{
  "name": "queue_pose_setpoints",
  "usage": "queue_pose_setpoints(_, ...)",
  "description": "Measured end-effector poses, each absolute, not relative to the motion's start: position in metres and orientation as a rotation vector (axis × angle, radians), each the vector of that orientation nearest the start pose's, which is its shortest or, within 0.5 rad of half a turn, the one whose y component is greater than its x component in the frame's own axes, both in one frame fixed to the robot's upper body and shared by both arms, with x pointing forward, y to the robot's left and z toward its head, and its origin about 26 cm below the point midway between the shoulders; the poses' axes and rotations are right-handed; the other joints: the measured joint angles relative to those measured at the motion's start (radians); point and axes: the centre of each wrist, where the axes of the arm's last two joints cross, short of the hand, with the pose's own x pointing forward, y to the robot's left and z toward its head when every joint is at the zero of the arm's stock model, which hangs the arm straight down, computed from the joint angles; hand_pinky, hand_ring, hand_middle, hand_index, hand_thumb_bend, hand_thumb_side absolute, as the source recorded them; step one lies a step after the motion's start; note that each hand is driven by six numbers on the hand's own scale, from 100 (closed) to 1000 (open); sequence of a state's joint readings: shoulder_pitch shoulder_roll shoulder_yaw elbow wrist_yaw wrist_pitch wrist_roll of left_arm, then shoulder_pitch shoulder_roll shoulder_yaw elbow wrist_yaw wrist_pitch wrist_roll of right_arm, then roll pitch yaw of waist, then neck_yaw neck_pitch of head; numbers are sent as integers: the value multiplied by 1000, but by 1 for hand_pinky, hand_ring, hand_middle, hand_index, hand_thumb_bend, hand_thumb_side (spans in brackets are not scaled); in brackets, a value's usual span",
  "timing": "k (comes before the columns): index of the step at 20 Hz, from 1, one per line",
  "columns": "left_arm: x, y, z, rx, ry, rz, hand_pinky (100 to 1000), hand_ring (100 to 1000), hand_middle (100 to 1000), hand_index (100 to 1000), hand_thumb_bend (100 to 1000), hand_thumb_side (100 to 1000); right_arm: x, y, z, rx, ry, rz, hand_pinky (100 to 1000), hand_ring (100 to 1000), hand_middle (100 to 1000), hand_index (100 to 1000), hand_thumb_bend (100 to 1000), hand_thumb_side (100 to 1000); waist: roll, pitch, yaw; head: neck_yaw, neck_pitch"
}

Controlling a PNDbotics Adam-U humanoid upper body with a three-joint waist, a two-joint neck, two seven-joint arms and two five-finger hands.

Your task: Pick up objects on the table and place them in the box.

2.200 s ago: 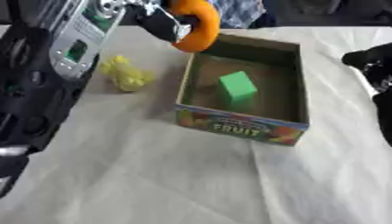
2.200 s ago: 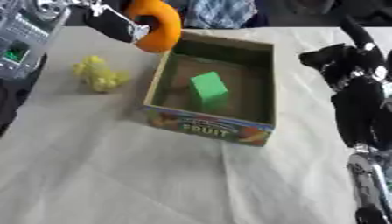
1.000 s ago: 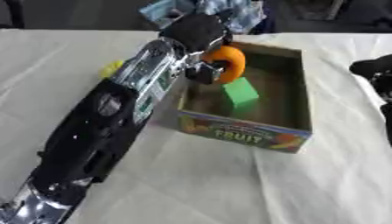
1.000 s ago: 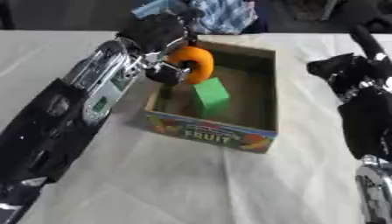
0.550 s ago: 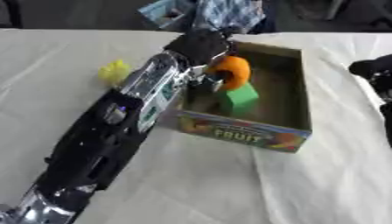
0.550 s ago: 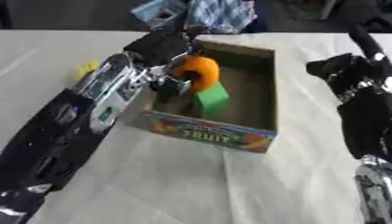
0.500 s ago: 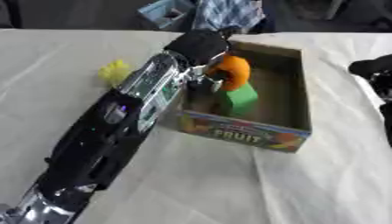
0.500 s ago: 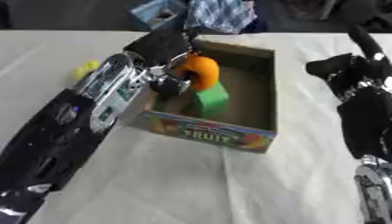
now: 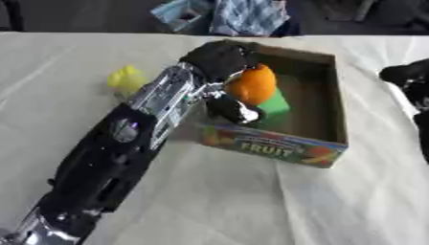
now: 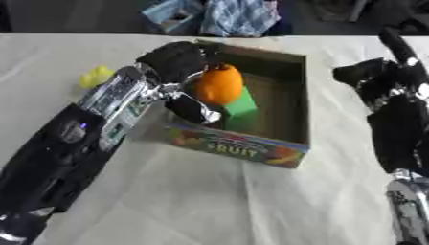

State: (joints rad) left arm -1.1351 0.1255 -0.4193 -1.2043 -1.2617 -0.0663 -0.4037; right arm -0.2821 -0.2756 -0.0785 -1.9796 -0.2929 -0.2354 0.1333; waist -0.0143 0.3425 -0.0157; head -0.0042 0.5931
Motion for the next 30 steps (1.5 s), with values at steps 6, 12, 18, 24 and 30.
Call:
queue_pose_setpoints(6,416,45,281,-1571,2195,2134,882,920,1000,853,535,1000,301,-275,192,208,-2471,262,800,717,581,973,359,1000,0,0,4,-1,0)
queue_pose_setpoints(12,400,61,312,-1640,2309,1921,830,897,1000,850,454,1000,301,-275,192,207,-2468,262,800,717,580,973,360,1000,5,-1,11,-10,4)
queue_pose_setpoints(18,382,96,350,-1570,2478,1835,795,879,1000,854,352,1000,299,-277,188,194,-2455,254,799,717,580,973,360,1000,17,-7,32,-31,23)
queue_pose_setpoints(24,373,137,373,-1509,2499,1979,791,892,1000,851,323,1000,298,-281,187,168,-2451,256,799,717,580,972,358,1000,23,-13,49,-45,31)
queue_pose_setpoints(30,378,173,376,-1478,2422,2235,807,900,1000,862,360,1000,298,-281,187,162,-2453,254,799,717,580,971,359,1000,25,-13,57,-54,31)
